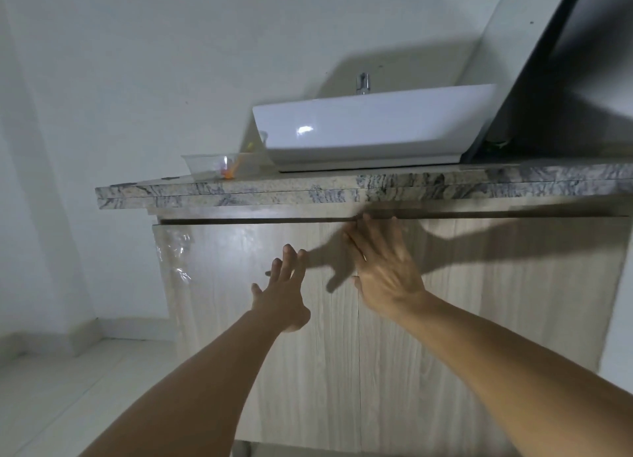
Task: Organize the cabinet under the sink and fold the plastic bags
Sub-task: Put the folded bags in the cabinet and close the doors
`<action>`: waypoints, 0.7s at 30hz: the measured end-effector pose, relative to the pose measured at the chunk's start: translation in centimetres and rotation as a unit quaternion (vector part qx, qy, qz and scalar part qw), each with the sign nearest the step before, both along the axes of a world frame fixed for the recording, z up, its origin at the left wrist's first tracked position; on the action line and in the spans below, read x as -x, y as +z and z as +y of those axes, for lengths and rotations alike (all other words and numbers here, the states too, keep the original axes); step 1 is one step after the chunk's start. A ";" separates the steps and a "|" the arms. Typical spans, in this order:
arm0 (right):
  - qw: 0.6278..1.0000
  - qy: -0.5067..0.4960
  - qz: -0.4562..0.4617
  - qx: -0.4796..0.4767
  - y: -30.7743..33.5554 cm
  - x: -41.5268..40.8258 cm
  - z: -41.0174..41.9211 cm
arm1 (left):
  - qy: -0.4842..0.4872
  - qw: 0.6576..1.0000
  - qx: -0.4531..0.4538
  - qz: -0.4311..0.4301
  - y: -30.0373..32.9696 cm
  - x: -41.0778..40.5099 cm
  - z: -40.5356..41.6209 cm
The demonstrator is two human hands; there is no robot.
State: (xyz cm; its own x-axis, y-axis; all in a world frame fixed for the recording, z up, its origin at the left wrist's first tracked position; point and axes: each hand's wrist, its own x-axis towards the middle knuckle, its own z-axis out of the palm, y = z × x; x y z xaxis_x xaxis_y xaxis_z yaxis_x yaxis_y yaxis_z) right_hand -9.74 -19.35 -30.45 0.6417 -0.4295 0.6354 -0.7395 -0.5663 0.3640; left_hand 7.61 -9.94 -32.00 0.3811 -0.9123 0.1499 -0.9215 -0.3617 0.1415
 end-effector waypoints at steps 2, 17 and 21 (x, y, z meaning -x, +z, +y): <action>1.000 0.004 -0.010 -0.017 -0.6 -0.5 -0.5 | 0.008 1.000 0.005 0.001 -0.7 0.0 -0.6; 0.999 0.030 -0.002 -0.043 1.4 0.6 1.0 | 0.058 0.996 0.059 -0.024 -2.4 1.4 -1.7; 0.999 0.034 -0.011 -0.038 1.0 0.3 0.7 | 0.050 0.997 0.050 -0.022 -2.1 1.2 -1.6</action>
